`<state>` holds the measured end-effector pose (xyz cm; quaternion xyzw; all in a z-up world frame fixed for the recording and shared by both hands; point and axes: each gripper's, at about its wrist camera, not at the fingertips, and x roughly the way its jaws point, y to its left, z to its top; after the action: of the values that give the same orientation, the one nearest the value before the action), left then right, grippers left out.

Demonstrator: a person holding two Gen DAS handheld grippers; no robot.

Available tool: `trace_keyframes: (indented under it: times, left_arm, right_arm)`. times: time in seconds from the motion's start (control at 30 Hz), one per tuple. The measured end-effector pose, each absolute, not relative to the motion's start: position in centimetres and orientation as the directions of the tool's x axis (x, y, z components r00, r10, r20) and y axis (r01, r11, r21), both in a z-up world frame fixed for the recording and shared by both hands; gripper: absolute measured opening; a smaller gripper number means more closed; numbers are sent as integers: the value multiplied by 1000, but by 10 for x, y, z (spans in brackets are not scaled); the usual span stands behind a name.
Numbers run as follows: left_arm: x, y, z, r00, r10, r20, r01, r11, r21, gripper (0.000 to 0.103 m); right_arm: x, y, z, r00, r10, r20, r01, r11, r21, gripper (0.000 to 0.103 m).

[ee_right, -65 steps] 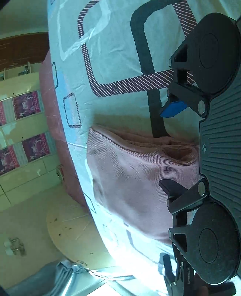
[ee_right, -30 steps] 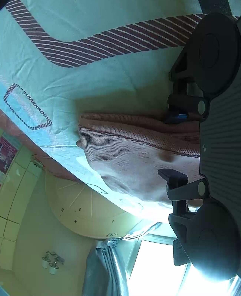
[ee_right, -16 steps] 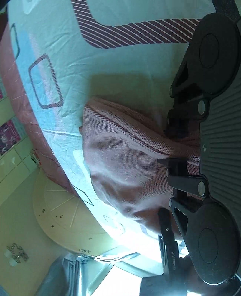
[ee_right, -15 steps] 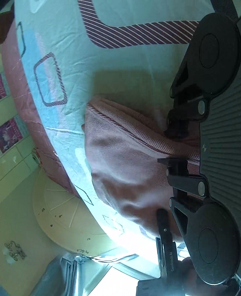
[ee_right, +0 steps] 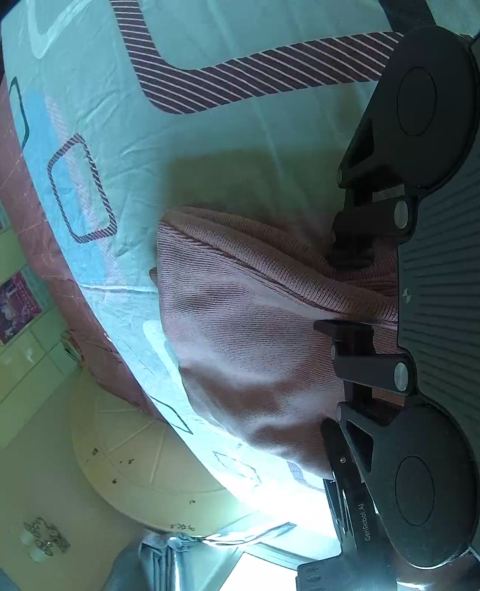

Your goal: Fold small clothes

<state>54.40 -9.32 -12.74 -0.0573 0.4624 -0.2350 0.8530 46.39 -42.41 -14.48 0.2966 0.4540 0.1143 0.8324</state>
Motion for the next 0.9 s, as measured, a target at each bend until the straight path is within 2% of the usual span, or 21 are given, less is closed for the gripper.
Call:
trace_keyframes:
  times: [0.13, 0.37, 0.6, 0.9]
  left_arm:
    - [535, -95, -115, 483, -458, -747, 389, 876, -285, 30]
    - [523, -61, -85, 504, -493, -710, 429, 855, -289, 29]
    - [510, 15, -62, 540, -466, -701, 413, 872, -261, 29]
    - [492, 133, -69, 541, -430, -723, 312, 901, -302, 29]
  right_arm:
    - [458, -398, -117, 597, 360, -717, 36, 880, 473, 18]
    - [442, -353, -68, 659, 327, -677, -33, 912, 408, 18]
    - [452, -277, -55, 660, 373, -652, -102, 904, 415, 18]
    - [483, -166, -76, 588, 486, -647, -210, 864, 458, 18]
